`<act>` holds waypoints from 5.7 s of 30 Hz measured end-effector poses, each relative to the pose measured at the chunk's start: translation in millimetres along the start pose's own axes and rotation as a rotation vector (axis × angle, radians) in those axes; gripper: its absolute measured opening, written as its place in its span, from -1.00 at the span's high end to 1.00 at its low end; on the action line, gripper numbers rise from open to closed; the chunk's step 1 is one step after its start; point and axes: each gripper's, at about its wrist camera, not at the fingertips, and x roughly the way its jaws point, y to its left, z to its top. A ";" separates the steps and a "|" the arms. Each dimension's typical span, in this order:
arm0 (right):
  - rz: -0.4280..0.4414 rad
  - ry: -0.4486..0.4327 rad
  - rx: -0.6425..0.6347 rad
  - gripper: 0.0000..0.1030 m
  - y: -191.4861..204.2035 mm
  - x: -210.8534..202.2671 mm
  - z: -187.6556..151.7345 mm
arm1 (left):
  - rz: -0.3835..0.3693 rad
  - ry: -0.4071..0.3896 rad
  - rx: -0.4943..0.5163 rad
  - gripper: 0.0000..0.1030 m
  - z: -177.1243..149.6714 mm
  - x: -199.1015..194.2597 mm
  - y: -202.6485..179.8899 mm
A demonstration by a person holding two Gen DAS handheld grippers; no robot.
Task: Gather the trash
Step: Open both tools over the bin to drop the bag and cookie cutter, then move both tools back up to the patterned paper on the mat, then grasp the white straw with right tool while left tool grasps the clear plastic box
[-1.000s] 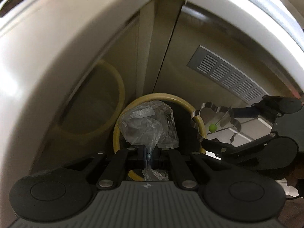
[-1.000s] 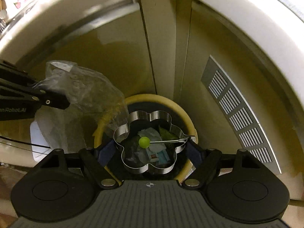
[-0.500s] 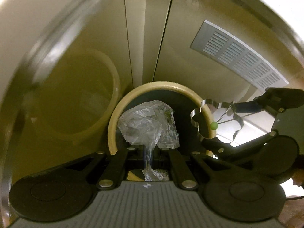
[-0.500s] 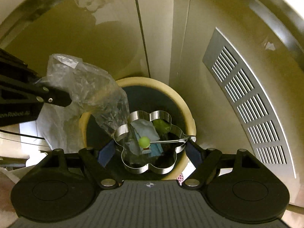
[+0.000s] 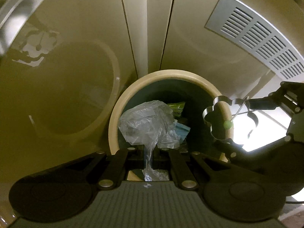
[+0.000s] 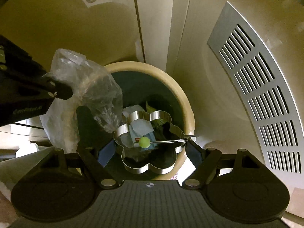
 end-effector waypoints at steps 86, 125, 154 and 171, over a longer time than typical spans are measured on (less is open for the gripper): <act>-0.020 -0.473 -0.114 -0.84 4.4 -222.5 -25.3 | -0.123 -0.315 0.102 -0.99 -5.9 -198.2 9.1; -0.350 -0.630 0.573 -0.32 -279.5 -169.1 215.3 | -0.055 -0.578 -0.039 -0.99 106.5 -270.4 28.0; -0.367 -0.653 0.591 0.11 -285.1 -197.5 93.6 | 0.018 -0.706 0.548 -0.99 412.4 -182.4 -122.5; -0.399 -0.684 0.551 -0.10 -294.2 -189.8 111.1 | 0.041 -0.625 0.567 -1.00 434.7 -150.9 -128.8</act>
